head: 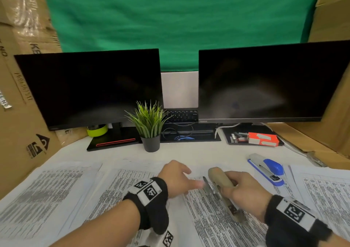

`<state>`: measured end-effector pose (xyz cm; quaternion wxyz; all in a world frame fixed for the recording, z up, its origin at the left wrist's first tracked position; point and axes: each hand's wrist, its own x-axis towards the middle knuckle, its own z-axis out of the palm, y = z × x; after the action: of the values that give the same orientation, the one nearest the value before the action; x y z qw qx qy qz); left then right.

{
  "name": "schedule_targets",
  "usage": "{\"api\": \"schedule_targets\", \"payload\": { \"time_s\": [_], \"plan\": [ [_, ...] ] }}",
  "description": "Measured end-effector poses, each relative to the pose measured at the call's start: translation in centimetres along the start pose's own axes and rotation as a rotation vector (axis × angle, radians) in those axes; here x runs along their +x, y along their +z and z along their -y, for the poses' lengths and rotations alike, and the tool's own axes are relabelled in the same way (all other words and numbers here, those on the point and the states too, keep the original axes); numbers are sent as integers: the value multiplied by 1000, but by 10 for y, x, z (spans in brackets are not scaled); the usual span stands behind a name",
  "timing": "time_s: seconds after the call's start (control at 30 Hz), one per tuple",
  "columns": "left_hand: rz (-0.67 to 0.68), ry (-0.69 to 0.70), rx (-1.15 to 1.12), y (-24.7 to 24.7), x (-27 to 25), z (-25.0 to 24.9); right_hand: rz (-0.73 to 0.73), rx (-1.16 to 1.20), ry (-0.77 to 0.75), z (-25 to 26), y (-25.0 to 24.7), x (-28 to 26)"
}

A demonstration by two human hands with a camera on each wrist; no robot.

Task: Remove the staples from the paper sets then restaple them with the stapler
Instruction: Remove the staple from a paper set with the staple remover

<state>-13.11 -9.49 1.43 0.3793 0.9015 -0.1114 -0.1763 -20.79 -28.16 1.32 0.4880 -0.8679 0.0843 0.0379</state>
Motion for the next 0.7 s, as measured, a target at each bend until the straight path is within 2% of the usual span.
{"api": "schedule_targets", "payload": {
  "time_s": [0.1, 0.23, 0.4, 0.5, 0.7],
  "plan": [
    [-22, -52, -272, -3, -17, 3, 1, 28, -111, 23, 27, 2],
    [-153, -63, -419, -18, -40, 20, 15, 14, -229, 51, 62, 2],
    [-353, -136, -444, -35, -61, 45, 44, -212, -317, 76, 105, -6],
    [-431, -163, -431, -45, -71, 59, 71, -255, -346, 91, 123, -15],
    [-496, -223, -413, -74, -89, 89, 147, -351, -408, 110, 154, -23]
  ]
}}
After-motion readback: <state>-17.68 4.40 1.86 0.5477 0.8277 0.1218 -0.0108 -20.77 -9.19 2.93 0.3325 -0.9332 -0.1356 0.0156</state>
